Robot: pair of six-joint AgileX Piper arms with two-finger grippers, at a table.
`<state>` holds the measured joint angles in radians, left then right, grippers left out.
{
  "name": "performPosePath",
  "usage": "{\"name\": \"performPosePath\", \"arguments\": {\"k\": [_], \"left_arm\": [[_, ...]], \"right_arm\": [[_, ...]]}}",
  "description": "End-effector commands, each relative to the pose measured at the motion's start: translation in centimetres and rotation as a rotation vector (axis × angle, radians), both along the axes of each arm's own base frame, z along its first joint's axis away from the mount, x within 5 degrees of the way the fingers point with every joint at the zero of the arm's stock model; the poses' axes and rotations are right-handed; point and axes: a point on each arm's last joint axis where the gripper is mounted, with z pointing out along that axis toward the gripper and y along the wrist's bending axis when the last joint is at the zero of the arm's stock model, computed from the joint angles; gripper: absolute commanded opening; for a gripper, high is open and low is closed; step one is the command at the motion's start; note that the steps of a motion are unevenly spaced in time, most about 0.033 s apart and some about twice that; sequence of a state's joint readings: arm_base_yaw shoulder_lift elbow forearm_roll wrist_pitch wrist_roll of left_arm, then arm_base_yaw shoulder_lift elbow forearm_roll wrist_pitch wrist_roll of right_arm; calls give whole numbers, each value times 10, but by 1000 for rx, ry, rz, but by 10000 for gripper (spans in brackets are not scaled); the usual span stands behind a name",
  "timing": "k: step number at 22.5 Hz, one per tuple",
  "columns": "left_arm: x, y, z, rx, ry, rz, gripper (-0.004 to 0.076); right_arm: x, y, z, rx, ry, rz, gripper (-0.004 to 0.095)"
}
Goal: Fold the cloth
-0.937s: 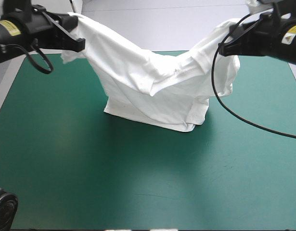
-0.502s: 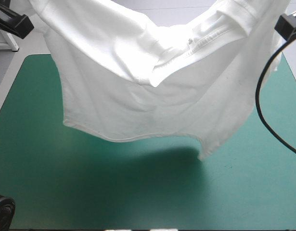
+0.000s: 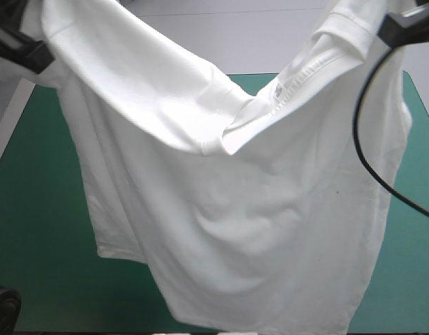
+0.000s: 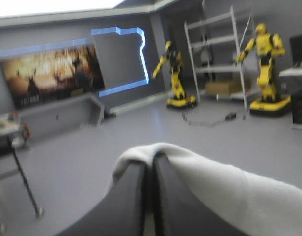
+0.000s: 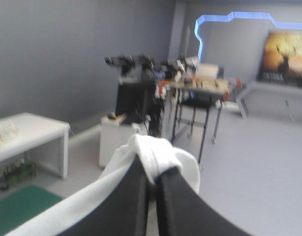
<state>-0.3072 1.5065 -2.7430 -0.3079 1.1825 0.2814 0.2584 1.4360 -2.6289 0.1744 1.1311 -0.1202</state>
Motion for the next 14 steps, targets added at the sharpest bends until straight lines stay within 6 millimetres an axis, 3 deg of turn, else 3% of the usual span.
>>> {"name": "performPosePath", "arguments": {"k": [1, 6, 7, 8, 9, 10, 11, 12, 14], "left_arm": [[71, -15, -35, 48, 236, 81, -9], [173, -46, -112, 176, 544, 112, -9], [213, -58, -148, 197, 648, 125, -9], [228, -61, -163, 214, 683, 145, -9], [263, -69, -201, 269, 757, 182, -9], [288, -74, -231, 308, 811, 206, -9], [305, -78, -253, 324, 848, 218, -9], [328, -84, -291, 352, 924, 236, -9], [351, -89, -330, 364, 989, 259, -9]], "right_arm": [[67, 4, -28, -25, 165, -141, -19], [161, 17, -85, -104, 371, -233, -19], [205, 21, -119, -118, 494, -232, -19], [226, 22, -137, -114, 550, -230, -19], [266, 20, -175, -66, 663, -230, -19], [293, 18, -204, -37, 744, -212, -19], [310, 16, -226, -25, 797, -196, -19], [331, 11, -257, -13, 875, -183, -19], [354, 3, -295, -16, 952, -196, -19]]}}
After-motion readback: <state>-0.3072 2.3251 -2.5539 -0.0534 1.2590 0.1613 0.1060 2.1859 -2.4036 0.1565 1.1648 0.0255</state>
